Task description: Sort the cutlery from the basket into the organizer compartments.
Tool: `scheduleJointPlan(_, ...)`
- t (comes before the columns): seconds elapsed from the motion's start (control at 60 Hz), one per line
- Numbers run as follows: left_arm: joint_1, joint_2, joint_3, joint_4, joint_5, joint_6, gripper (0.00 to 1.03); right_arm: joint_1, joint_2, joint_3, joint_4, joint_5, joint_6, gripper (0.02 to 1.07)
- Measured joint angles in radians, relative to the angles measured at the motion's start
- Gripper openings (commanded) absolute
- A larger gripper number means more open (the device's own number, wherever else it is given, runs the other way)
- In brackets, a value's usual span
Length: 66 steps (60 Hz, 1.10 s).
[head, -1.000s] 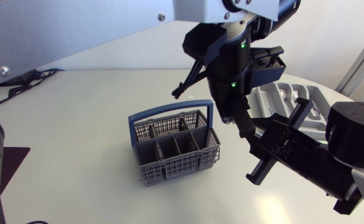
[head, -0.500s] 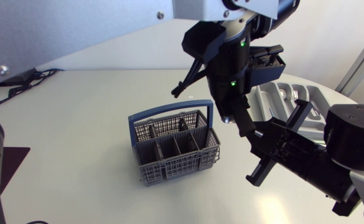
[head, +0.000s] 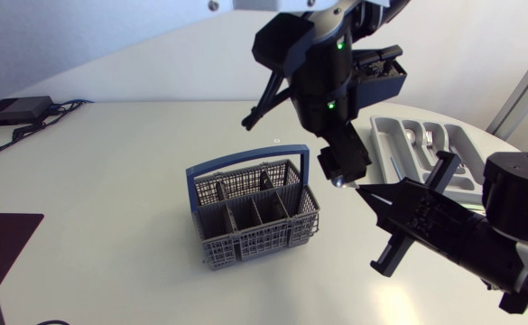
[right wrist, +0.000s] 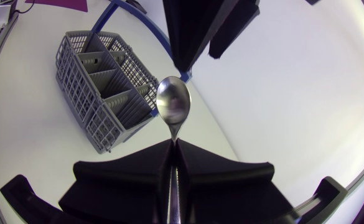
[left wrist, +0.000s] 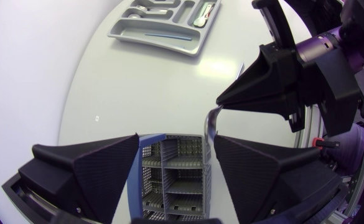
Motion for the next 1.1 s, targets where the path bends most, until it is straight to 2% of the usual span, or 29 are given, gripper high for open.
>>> scheduleJointPlan(0.25,0.052,-0.046,0.000,0.034,-0.005,-0.086,1.00,-0.280,-0.016,0.000,-0.094,-0.268,-0.017,0.08)
scheduleJointPlan(0.383,0.079,-0.091,-0.027,0.108,-0.046,-0.129,1.00,-0.462,0.027,0.012,-0.116,-0.419,-0.063,0.08)
scheduleJointPlan(0.65,0.124,-0.285,-0.354,0.356,-0.114,-0.157,1.00,-0.762,0.230,0.077,-0.140,-0.633,-0.213,0.08)
scheduleJointPlan(0.85,0.181,-0.369,-0.516,0.446,-0.123,-0.158,1.00,-0.951,0.457,0.214,-0.192,-0.721,-0.371,0.08)
scheduleJointPlan(1.033,0.218,-0.477,-0.686,0.587,-0.158,-0.158,1.00,-1.090,0.694,0.381,-0.240,-0.745,-0.535,0.08)
scheduleJointPlan(1.1,0.233,-0.505,-0.730,0.607,-0.159,-0.157,1.00,-1.123,0.763,0.420,-0.246,-0.745,-0.581,0.08)
